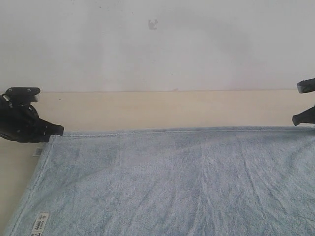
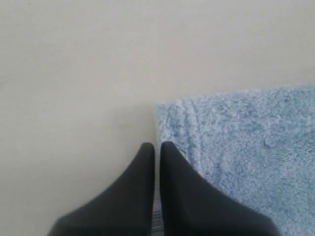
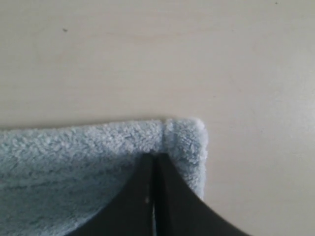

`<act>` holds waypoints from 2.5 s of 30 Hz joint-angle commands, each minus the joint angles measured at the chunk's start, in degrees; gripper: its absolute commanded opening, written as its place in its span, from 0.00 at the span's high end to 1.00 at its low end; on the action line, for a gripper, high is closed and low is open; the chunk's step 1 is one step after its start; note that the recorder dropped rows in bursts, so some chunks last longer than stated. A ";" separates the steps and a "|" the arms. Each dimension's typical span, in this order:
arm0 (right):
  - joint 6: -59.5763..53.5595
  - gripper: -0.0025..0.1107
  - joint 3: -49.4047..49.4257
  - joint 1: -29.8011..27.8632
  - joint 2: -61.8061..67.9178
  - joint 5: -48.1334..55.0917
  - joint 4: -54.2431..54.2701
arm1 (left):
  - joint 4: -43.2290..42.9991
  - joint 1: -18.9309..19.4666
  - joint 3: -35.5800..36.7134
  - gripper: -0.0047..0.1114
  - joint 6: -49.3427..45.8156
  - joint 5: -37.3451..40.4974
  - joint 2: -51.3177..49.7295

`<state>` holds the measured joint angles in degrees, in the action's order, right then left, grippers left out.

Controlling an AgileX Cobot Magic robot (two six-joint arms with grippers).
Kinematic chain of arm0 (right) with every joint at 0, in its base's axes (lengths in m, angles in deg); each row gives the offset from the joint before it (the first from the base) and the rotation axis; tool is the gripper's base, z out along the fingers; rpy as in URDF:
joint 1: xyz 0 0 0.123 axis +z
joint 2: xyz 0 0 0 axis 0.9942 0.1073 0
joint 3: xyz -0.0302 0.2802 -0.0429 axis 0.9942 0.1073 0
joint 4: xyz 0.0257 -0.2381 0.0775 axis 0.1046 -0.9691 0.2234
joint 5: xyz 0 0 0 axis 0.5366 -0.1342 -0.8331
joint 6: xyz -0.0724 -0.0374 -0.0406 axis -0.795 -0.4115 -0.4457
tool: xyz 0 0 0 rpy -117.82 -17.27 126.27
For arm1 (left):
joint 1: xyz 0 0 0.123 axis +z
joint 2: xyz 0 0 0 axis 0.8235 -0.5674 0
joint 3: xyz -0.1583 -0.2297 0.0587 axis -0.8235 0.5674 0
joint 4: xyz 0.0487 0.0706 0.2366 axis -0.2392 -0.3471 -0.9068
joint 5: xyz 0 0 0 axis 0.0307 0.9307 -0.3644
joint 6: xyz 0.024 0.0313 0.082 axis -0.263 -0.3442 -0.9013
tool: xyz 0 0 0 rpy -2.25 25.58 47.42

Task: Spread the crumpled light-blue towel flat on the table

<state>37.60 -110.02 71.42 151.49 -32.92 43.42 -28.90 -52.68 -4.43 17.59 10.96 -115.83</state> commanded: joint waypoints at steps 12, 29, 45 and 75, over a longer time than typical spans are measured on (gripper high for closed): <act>-11.09 0.98 0.83 0.42 -8.63 -2.32 18.95 | -0.22 0.03 -0.07 0.92 -0.18 -0.09 6.50; -19.89 0.98 14.03 0.42 -20.76 -10.21 34.56 | 1.22 -5.21 -0.14 0.92 -3.65 -2.70 -0.03; -20.75 0.98 35.57 0.42 -33.88 -18.92 37.73 | -0.68 -2.52 -0.14 0.92 -4.12 -7.91 -4.13; -19.36 0.98 53.00 1.96 -38.88 -34.92 40.53 | 5.57 -3.32 21.91 0.92 -0.30 5.43 29.88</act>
<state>18.52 -57.19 72.20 114.10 -66.84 83.27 -25.45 -55.48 12.12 16.35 16.61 -92.10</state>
